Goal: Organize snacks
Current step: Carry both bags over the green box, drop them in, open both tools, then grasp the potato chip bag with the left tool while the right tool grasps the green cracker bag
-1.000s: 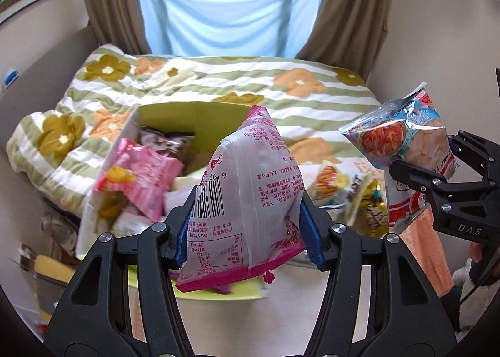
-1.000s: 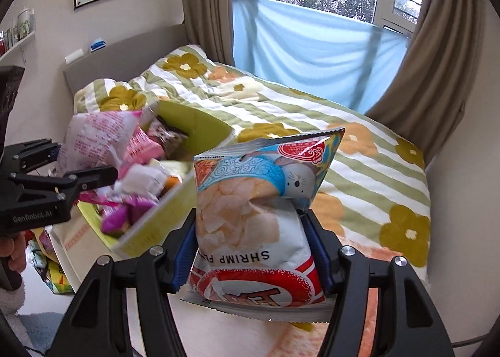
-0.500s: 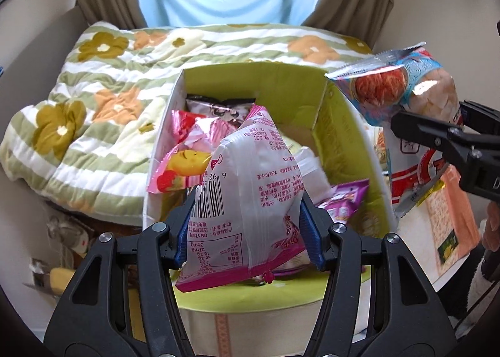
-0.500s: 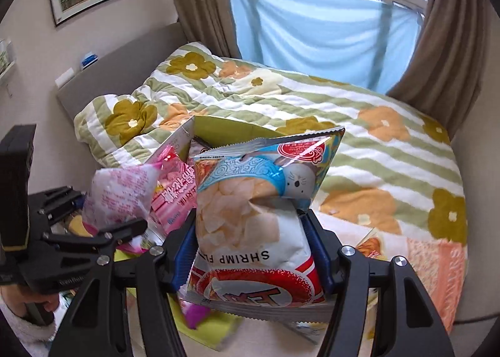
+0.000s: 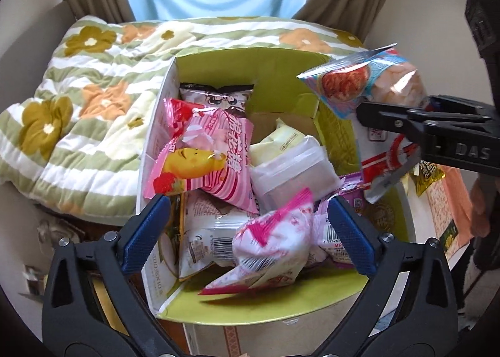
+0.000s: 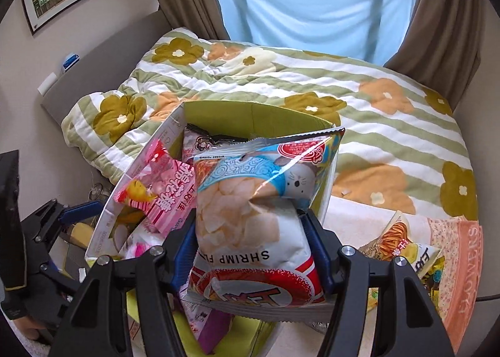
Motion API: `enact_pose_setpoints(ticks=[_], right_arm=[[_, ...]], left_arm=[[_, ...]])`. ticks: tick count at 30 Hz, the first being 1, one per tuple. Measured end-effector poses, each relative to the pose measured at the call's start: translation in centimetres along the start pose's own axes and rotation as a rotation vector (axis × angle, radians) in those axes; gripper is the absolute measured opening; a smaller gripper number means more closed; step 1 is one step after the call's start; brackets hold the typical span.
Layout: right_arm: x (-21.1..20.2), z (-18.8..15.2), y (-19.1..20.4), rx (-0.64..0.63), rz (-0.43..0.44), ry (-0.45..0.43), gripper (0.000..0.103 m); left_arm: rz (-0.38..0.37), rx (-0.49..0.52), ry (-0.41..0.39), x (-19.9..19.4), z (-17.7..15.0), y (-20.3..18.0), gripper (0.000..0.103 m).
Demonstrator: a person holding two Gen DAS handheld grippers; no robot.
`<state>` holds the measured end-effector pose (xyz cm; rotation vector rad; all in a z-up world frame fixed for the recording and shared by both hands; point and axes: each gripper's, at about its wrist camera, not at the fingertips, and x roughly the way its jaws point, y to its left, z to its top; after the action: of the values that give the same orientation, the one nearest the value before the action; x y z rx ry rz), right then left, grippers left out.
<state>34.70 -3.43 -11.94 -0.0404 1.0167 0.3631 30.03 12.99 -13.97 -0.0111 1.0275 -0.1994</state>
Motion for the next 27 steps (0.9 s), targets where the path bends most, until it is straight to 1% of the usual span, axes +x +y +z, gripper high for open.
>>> enact_pose_setpoints(ticks=[6, 8, 9, 10, 12, 15, 19, 21, 24, 27], right_arm=[[2.3, 1.3, -0.2, 0.008, 0.021, 0.022, 0.061], [2.8, 1.7, 0.0, -0.013, 0.006, 0.008, 0.065], [2.9, 1.8, 0.2, -0.017, -0.007, -0.006, 0.073], [3.0, 1.9, 0.2, -0.018, -0.009, -0.016, 0.084], [3.1, 1.9, 0.3, -0.01, 0.003, -0.024, 0.09], [3.1, 1.7, 0.1, 0.006, 0.027, -0.028, 0.09], [3.2, 1.2, 0.0, 0.012, 0.04, 0.001, 0.09], [3.0, 1.1, 0.1, 0.016, 0.04, 0.002, 0.09], [2.4, 0.9, 0.3, 0.019, 0.042, -0.004, 0.09], [1.6, 0.5, 0.6, 0.026, 0.048, -0.003, 0.09]], left_arm=[[0.018, -0.01, 0.007, 0.7, 1.1, 0.3, 0.1], [0.025, -0.018, 0.007, 0.9, 1.3, 0.5, 0.1], [0.034, -0.021, 0.011, 1.1, 1.4, 0.7, 0.1], [0.037, -0.021, 0.015, 1.3, 1.5, 0.8, 0.1], [0.04, -0.019, 0.02, 1.5, 1.6, 0.9, 0.1], [0.042, -0.017, 0.022, 1.6, 1.5, 1.0, 0.1], [0.04, -0.026, 0.021, 1.5, 1.2, 1.0, 0.1], [0.041, -0.025, 0.02, 1.3, 1.0, 1.0, 0.1], [0.052, -0.023, 0.015, 0.9, 0.8, 1.0, 0.1], [0.071, -0.043, 0.017, 0.4, 0.8, 1.1, 0.1]])
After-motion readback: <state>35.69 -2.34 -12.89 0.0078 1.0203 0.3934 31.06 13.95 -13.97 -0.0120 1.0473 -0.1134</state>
